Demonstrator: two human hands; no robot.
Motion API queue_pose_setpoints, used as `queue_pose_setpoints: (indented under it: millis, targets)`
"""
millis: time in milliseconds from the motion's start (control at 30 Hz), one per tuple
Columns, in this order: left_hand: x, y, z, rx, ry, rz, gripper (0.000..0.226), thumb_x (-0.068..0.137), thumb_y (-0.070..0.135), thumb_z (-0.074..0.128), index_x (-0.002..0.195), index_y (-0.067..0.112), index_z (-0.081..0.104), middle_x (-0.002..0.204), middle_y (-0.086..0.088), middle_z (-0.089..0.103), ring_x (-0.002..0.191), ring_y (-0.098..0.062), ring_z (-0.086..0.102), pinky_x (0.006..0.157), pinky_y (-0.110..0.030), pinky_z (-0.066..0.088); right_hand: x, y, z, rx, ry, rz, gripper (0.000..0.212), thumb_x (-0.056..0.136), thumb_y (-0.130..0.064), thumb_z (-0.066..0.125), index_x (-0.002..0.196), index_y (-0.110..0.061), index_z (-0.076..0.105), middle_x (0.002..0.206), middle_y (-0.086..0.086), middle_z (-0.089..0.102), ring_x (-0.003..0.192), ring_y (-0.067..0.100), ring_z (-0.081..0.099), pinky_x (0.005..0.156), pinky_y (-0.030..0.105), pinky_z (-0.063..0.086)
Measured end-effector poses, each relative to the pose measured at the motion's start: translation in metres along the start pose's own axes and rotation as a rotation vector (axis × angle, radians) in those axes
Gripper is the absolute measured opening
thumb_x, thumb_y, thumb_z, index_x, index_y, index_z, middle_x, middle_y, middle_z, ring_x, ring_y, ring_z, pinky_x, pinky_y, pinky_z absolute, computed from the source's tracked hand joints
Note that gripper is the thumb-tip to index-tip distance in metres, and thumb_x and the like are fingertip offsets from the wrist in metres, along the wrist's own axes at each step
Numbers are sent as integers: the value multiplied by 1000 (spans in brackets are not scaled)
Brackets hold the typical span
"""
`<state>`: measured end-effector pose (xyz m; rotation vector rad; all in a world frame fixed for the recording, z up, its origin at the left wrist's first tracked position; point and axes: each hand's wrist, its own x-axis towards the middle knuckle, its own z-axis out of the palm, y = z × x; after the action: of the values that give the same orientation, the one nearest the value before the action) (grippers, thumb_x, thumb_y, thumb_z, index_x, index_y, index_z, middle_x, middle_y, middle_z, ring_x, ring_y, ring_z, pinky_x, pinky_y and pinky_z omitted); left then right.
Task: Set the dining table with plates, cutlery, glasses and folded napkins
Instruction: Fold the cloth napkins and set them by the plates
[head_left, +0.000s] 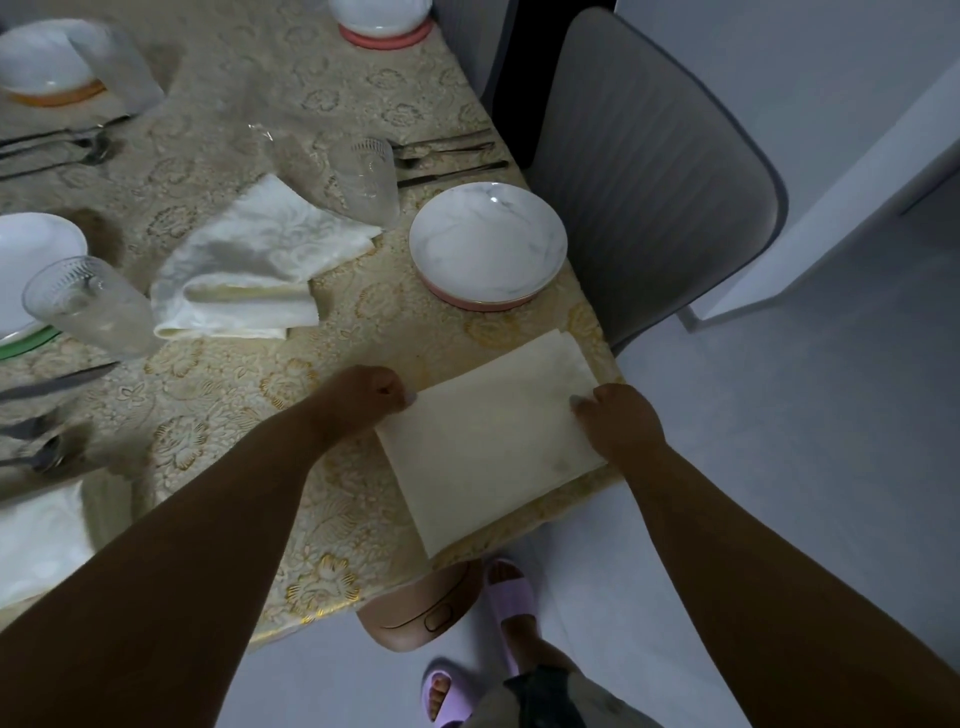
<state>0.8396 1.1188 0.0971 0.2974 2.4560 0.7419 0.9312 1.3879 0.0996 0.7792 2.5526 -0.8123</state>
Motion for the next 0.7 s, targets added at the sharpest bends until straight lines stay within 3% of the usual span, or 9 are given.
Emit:
queue_pose_setpoints:
  millis: [233,433,567,700]
  targets:
    - [0,5,10,84,178,108,18,91,30,61,80,15,62,76,5,59,71,-9,50,59,-23,35,-3,7,6,-77,163,-43,35,102,-31,35,113,-3,55,114,11,60,105,25,55,78,24,32]
    - [7,11,19,283,205,78,21,91,39,58,80,21,56,84,4,54,84,-17,52,67,-31,40,-3,10,9,-189,211,-59,36,103,-32,30,120,-7,50,117,8,57,106,22,56,83,27,39]
    - [21,36,29,372,243,107,29,87,38,61,106,16,57,108,-5,53,108,-25,45,89,-39,42,3,11,6,-196,180,-62,35,103,-32,31,120,-9,50,117,7,57,105,22,56,80,28,39]
    - [47,73,51,282,177,118,56,85,46,64,129,14,48,125,-10,53,117,-29,46,96,-41,42,5,13,6,-199,168,-80,35,102,-33,32,121,-10,50,117,6,57,106,20,56,85,28,42]
